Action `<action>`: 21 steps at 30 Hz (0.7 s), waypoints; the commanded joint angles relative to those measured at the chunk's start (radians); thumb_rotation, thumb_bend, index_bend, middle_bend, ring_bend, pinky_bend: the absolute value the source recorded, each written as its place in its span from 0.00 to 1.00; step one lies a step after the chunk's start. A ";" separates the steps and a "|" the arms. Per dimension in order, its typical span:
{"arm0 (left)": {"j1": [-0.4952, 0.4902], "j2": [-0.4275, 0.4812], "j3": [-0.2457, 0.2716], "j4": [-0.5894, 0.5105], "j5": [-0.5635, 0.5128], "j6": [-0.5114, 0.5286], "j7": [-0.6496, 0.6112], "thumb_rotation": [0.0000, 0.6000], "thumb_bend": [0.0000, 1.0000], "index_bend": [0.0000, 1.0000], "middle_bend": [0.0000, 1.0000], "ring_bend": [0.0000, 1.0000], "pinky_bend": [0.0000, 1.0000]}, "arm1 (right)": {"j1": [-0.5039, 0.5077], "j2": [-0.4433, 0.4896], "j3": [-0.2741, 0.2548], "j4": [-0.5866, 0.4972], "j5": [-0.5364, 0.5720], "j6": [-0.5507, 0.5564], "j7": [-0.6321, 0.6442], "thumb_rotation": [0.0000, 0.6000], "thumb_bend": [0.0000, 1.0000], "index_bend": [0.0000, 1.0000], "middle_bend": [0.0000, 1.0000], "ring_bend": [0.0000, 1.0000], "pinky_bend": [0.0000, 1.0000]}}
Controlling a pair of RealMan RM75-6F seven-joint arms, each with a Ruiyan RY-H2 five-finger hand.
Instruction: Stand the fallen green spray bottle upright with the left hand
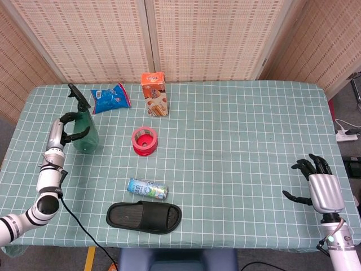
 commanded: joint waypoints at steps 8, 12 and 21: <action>0.009 -0.108 -0.053 0.143 0.129 -0.033 -0.186 1.00 0.29 0.76 0.30 0.17 0.06 | -0.001 -0.008 0.006 -0.007 0.013 0.006 -0.030 1.00 0.00 0.35 0.25 0.09 0.11; 0.005 -0.156 -0.060 0.213 0.162 -0.039 -0.236 1.00 0.29 0.74 0.28 0.15 0.06 | -0.002 -0.011 0.007 -0.006 0.015 0.008 -0.037 1.00 0.00 0.35 0.25 0.09 0.11; -0.020 -0.244 -0.069 0.376 0.212 -0.078 -0.305 1.00 0.29 0.71 0.24 0.12 0.06 | -0.003 -0.016 0.010 -0.011 0.026 0.011 -0.060 1.00 0.00 0.35 0.25 0.09 0.11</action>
